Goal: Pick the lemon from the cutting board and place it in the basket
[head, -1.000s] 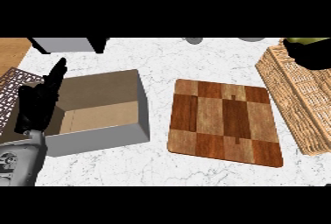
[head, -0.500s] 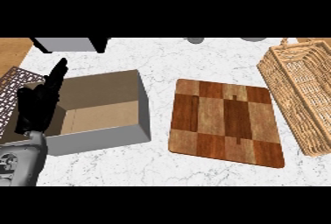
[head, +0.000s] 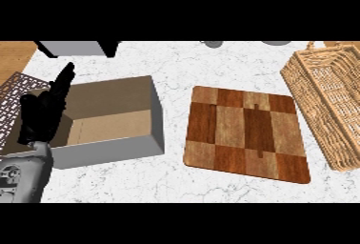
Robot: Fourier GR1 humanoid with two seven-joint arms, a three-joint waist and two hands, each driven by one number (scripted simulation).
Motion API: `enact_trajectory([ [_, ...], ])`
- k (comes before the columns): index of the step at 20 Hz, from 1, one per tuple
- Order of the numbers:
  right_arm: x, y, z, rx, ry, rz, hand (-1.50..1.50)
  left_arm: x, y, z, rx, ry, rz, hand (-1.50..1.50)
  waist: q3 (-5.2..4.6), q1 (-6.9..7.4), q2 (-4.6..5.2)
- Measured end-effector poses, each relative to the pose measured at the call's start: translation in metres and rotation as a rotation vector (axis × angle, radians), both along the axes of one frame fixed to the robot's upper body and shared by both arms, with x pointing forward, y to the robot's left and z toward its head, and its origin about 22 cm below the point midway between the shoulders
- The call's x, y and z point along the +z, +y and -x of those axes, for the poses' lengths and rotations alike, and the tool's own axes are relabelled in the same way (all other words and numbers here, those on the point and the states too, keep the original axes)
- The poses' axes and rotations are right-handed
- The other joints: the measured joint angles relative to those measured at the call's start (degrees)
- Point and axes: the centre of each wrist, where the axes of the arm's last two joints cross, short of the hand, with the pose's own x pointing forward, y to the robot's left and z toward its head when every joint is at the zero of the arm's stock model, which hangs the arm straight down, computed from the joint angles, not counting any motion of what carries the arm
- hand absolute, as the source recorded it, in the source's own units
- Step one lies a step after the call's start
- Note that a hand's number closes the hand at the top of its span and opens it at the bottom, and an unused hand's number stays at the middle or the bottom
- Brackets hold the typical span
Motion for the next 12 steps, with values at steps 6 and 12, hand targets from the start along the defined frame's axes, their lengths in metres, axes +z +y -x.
enact_trajectory([
  [6,-0.035,-0.025,-0.01,0.012,0.044,-0.005,1.5,-0.001,-0.004,0.0,-0.005,-0.005,-0.005,0.0,-0.04,0.41,-0.02],
  [12,-0.073,-0.048,-0.019,-0.014,0.087,-0.162,-1.5,-0.001,-0.007,0.0,-0.004,-0.003,-0.012,0.0,-0.05,0.54,-0.02],
])
